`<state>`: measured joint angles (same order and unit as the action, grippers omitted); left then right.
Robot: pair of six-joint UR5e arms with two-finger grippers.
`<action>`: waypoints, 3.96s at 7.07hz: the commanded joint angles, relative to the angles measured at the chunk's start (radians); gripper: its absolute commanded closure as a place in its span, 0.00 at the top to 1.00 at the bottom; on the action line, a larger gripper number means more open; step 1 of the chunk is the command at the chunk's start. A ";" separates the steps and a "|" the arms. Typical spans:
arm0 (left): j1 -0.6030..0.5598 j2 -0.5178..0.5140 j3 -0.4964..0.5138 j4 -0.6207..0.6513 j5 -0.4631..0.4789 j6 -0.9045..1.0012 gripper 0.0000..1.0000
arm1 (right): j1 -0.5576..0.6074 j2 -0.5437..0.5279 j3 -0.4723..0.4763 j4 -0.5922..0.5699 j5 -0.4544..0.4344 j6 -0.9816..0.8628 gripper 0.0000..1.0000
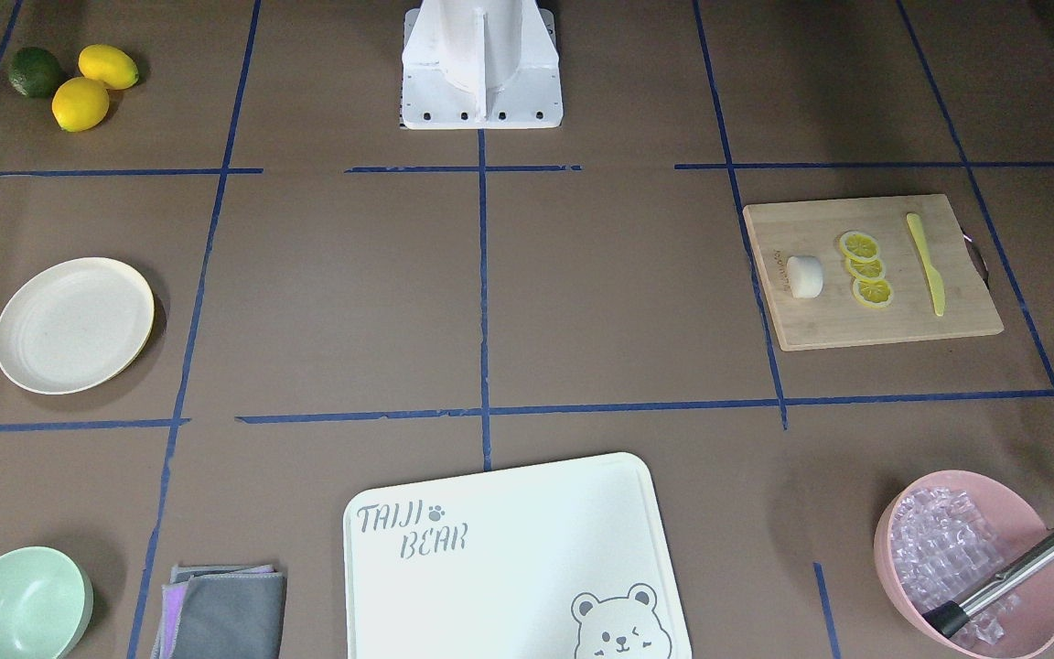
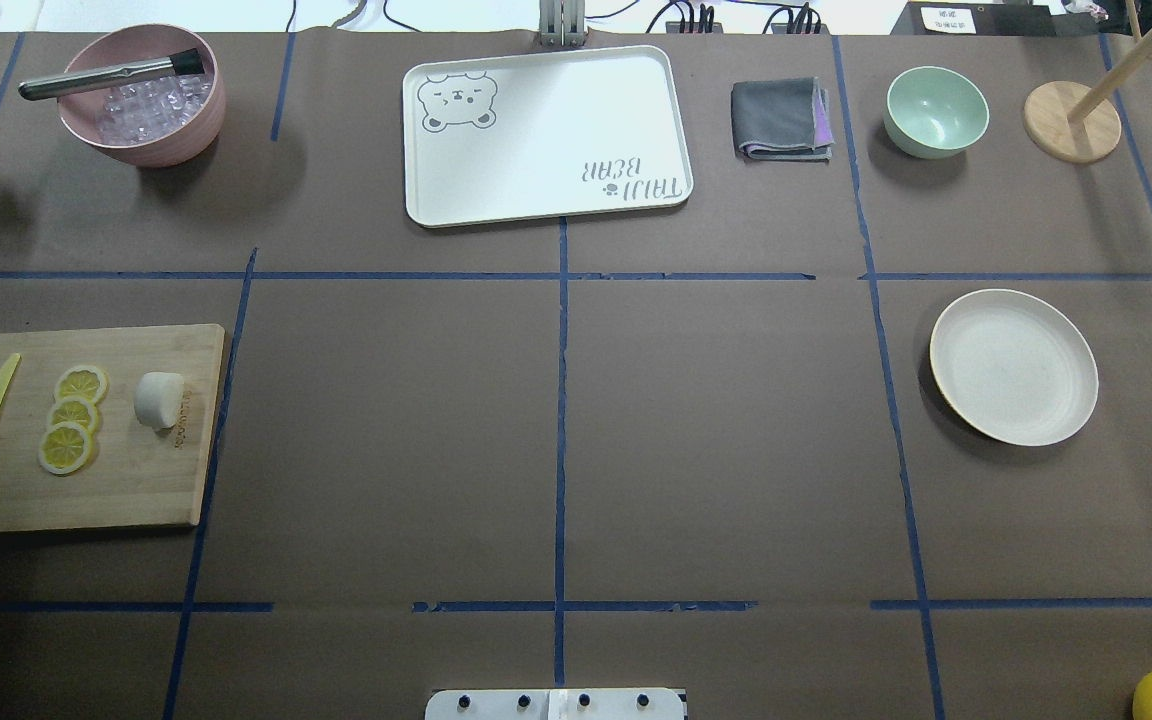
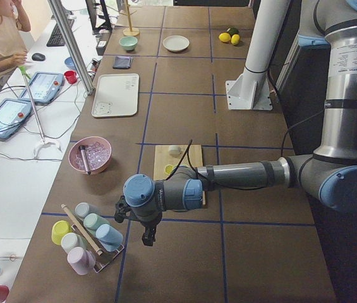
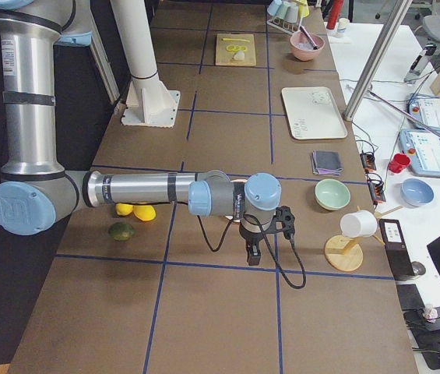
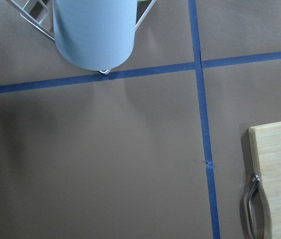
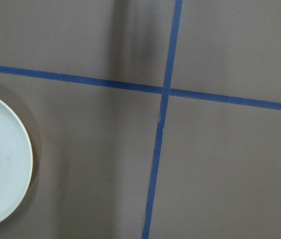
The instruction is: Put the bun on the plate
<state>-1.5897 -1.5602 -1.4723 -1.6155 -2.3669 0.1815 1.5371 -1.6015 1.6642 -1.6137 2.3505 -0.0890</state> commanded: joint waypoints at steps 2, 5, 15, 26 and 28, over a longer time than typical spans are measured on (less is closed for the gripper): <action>0.001 0.000 0.001 -0.003 0.000 0.001 1.00 | -0.003 0.000 0.000 -0.002 0.001 -0.002 1.00; 0.001 0.000 0.001 -0.003 0.000 0.000 1.00 | -0.108 -0.029 -0.004 0.180 0.056 0.190 1.00; 0.001 0.003 0.001 -0.003 0.000 0.001 1.00 | -0.482 -0.067 -0.172 0.868 -0.085 0.874 0.18; 0.001 0.005 0.006 -0.003 -0.005 0.001 1.00 | -0.852 0.475 -0.087 0.720 -0.255 1.304 0.00; 0.001 0.005 0.007 -0.001 -0.003 0.000 1.00 | -0.983 0.514 -0.098 0.706 -0.403 1.364 0.00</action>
<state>-1.5892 -1.5556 -1.4660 -1.6180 -2.3705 0.1816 0.6302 -1.1124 1.5718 -0.8922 2.0318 1.2461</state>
